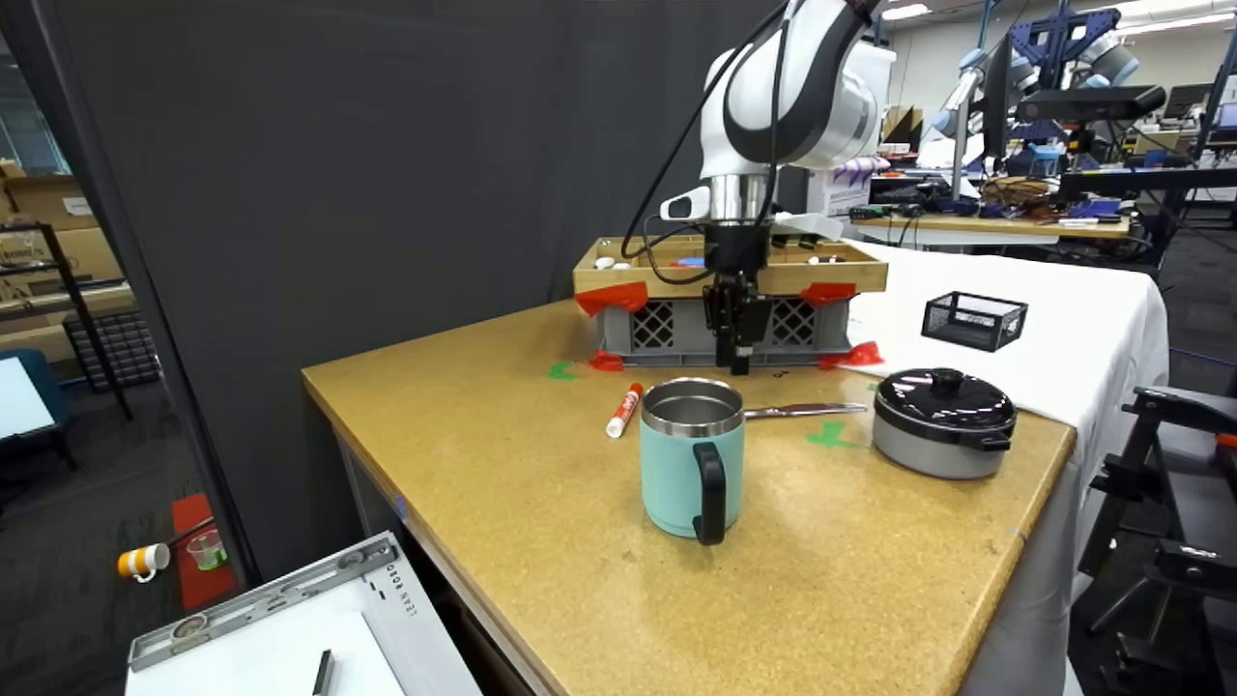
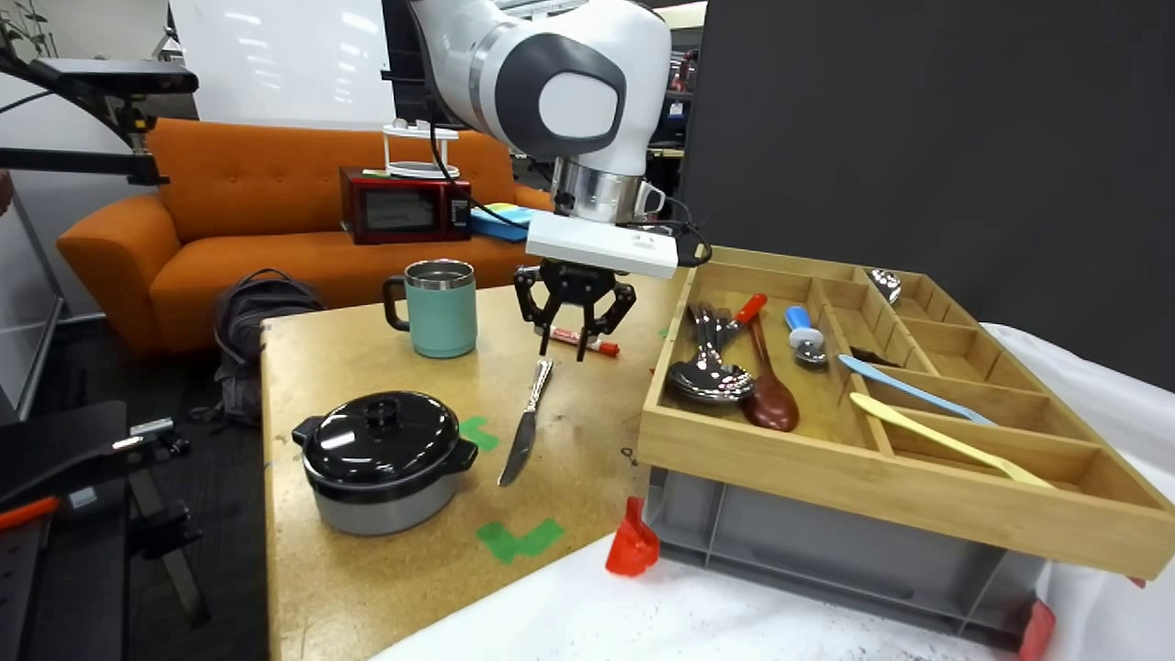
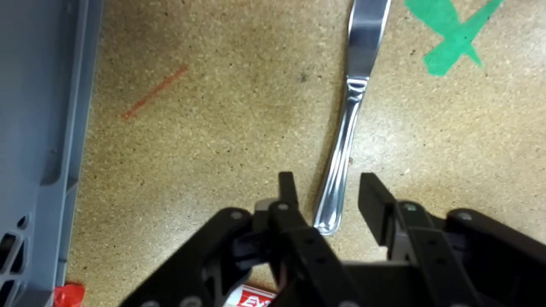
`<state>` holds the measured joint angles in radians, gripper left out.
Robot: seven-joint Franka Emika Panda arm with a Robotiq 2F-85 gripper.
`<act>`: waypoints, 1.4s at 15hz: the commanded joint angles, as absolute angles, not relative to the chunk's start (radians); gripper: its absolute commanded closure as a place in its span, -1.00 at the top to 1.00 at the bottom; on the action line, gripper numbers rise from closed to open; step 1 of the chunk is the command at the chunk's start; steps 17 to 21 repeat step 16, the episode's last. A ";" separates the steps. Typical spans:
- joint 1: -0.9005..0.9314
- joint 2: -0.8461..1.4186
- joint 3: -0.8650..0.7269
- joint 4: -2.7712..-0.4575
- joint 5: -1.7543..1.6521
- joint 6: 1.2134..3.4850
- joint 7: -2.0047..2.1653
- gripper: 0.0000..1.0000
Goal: Put the knife on the table
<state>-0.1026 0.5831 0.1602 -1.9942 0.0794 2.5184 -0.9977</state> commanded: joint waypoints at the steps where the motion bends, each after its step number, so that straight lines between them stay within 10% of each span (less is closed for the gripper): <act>1: -0.105 0.543 0.156 -2.005 0.046 2.518 -0.987 0.51; 5: -0.093 0.447 0.129 -1.998 0.007 2.445 -0.949 1.00; 21: -0.044 0.257 0.102 -1.969 -0.088 2.196 -0.868 1.00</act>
